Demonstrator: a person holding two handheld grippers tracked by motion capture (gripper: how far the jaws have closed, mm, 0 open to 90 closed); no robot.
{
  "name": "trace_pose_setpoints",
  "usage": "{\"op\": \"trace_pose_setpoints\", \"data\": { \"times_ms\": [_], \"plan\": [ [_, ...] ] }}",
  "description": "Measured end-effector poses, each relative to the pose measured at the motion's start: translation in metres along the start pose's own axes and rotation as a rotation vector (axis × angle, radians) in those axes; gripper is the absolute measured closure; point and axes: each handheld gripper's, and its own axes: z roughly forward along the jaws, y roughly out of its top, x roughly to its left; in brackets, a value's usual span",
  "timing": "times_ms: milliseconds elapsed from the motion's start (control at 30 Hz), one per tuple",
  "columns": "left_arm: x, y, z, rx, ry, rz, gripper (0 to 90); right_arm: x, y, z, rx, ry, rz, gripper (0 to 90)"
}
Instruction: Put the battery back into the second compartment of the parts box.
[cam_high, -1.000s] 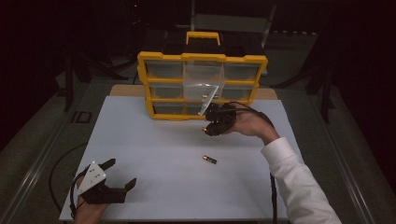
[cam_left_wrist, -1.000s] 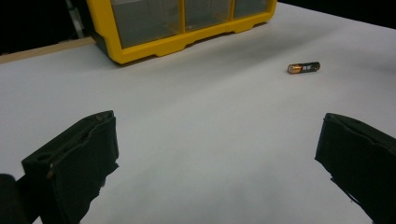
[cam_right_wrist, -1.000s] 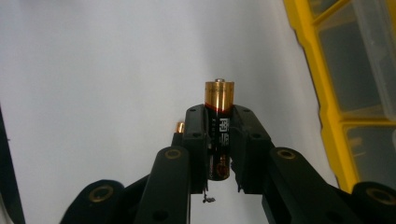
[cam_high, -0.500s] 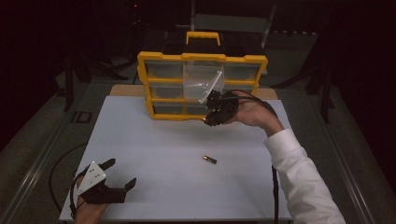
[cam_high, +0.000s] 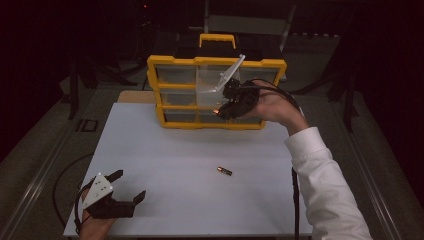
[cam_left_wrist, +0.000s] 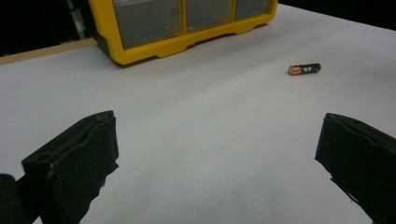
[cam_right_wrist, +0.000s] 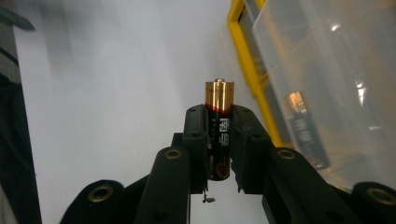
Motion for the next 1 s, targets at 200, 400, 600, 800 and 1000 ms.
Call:
{"op": "trace_pose_setpoints", "data": {
  "times_ms": [200, 400, 600, 800, 1000],
  "plan": [
    [0.0, 0.0, 0.0, 0.0, 0.0, 0.001, 0.1, -0.006, 0.007, -0.018, -0.044, -0.009, 0.018, 76.5],
    [0.0, 0.0, 0.0, -0.001, 0.001, 0.003, 0.1, -0.014, 0.015, -0.037, -0.121, -0.02, 0.048, 76.5],
    [0.0, 0.0, 0.0, 0.001, 0.0, 0.002, 0.1, -0.03, 0.019, -0.055, -0.195, -0.066, 0.159, 76.6],
    [0.0, 0.0, 0.0, -0.001, 0.0, 0.0, 0.1, -0.04, 0.021, -0.054, -0.192, -0.108, 0.214, 76.5],
    [0.0, 0.0, 0.0, 0.0, 0.0, 0.0, 0.1, -0.048, 0.02, -0.051, -0.184, -0.145, 0.275, 75.7]
  ]
}}
